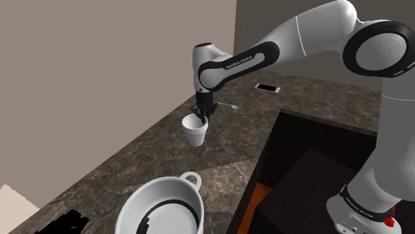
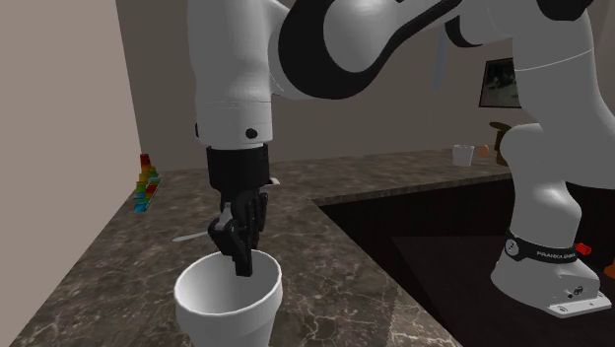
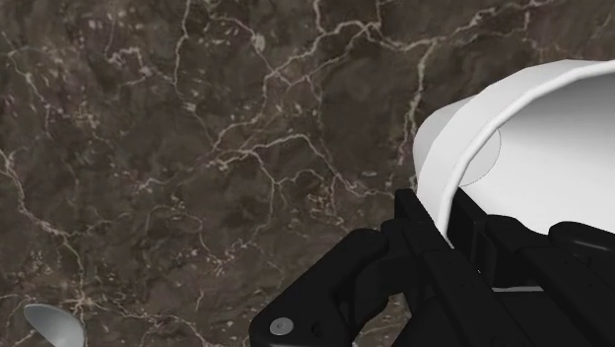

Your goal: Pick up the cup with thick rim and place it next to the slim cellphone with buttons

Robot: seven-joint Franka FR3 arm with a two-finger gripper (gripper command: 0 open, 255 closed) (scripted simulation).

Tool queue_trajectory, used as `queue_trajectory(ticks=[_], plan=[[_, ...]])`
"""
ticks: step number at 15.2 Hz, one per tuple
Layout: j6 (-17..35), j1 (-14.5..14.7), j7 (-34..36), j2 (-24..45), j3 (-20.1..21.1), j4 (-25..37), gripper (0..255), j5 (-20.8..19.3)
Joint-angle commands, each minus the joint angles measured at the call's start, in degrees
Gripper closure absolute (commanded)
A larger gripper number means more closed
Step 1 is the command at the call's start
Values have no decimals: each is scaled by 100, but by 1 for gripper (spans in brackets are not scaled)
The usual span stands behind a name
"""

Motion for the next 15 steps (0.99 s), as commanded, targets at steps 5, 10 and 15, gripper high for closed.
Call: queue_trajectory(ticks=[5,10,15], plan=[[-267,-6,-14,-104,16,163,255,34],[-609,-11,-28,-212,32,402,255,70],[-963,-10,-37,-290,44,680,255,96]])
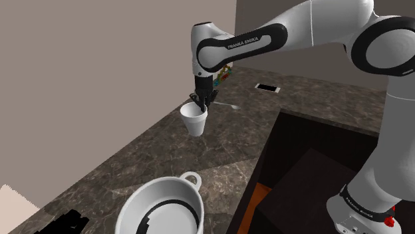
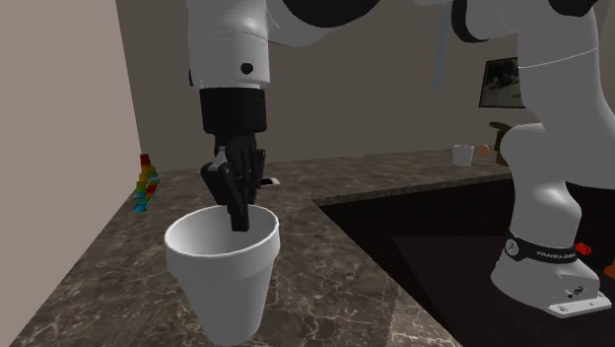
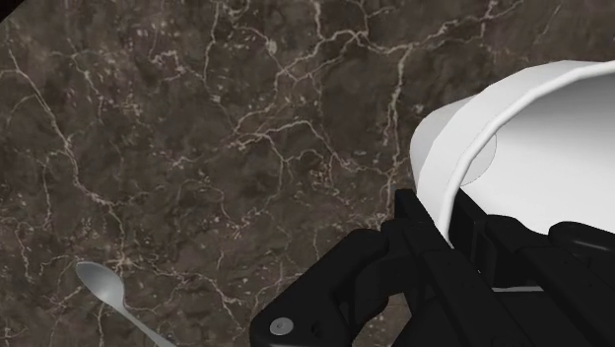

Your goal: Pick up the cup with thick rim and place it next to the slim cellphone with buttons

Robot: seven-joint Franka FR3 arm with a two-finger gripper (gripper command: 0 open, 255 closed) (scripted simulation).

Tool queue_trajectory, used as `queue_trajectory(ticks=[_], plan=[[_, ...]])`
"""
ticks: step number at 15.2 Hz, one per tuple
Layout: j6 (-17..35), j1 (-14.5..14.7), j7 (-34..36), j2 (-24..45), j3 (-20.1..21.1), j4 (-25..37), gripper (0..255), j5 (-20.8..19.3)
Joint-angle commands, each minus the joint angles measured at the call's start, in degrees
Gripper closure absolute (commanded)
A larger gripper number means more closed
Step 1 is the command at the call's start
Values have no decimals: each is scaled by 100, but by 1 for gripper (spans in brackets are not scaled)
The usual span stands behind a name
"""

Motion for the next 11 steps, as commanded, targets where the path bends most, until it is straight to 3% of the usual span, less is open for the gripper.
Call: queue_trajectory(ticks=[1,11], plan=[[-149,6,6,-44,9,108,255,12],[-900,30,7,-89,26,816,255,30]])
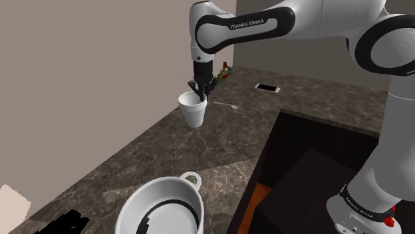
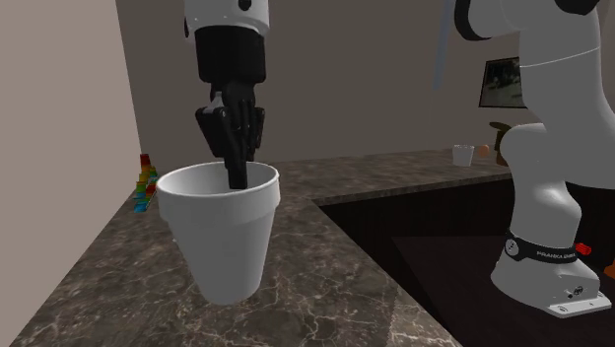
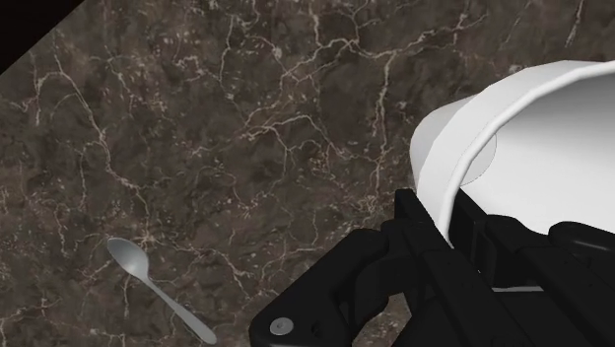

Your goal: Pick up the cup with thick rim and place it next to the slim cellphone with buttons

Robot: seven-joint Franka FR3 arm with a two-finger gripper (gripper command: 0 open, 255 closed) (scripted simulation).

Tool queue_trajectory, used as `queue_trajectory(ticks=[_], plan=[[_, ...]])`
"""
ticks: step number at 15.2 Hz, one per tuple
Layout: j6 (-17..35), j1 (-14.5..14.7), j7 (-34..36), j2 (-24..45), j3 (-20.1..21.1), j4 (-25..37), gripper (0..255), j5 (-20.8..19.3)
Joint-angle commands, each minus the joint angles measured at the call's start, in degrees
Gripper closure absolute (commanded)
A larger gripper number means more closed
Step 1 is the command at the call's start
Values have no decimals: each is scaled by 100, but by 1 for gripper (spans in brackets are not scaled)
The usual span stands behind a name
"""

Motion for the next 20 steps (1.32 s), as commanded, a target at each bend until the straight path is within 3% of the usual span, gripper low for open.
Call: queue_trajectory(ticks=[1,14,15,20], plan=[[-168,2,-8,14,-1,182,255,-2],[-1281,106,30,233,15,1511,255,-62],[-1295,107,30,236,15,1528,255,-63],[-884,-424,-613,-324,-167,564,255,134]])
